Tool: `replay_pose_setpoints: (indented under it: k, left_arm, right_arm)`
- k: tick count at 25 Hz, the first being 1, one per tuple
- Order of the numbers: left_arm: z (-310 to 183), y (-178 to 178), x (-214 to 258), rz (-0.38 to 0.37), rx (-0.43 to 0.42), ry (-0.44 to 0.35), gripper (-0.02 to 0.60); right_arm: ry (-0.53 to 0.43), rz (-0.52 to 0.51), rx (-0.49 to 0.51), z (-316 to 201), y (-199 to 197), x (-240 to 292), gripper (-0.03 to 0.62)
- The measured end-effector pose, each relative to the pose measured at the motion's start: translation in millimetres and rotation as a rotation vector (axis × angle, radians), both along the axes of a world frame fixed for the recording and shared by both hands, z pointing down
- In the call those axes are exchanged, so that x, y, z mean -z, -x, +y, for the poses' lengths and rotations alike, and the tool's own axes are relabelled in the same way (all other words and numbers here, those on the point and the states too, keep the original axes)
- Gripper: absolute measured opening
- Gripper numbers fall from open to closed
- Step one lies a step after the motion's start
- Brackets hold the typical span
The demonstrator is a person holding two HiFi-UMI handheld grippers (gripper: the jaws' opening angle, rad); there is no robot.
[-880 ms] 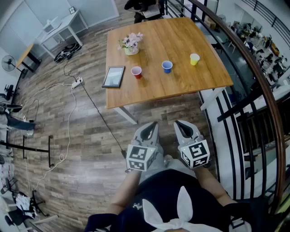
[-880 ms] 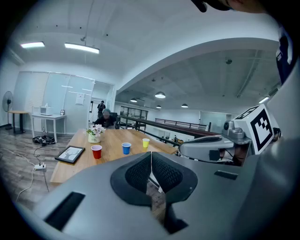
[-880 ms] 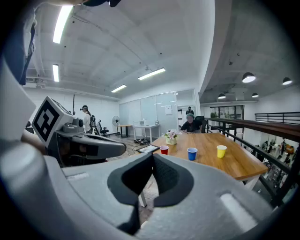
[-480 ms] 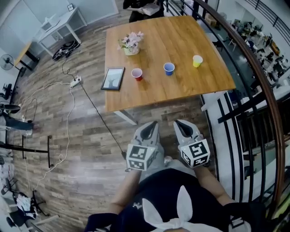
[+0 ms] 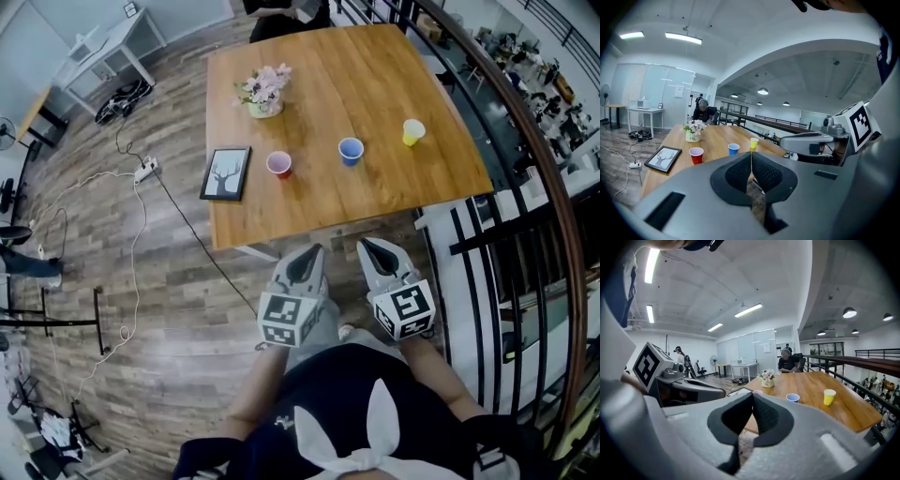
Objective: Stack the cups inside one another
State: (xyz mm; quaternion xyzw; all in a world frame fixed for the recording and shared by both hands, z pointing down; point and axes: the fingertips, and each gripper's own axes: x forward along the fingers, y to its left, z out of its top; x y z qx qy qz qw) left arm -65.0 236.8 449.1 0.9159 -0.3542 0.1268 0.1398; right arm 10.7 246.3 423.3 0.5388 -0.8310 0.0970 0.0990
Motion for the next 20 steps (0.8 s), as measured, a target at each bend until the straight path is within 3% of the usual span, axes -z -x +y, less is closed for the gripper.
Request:
replay_pose_setpoints:
  k: [20]
  left_arm:
    - [-148.3, 9.3, -18.6, 0.007, -0.045, 0.036, 0.021]
  right_arm:
    - [0.004, 0.021, -0.072, -135.0, -1.2, -8.6, 0.0]
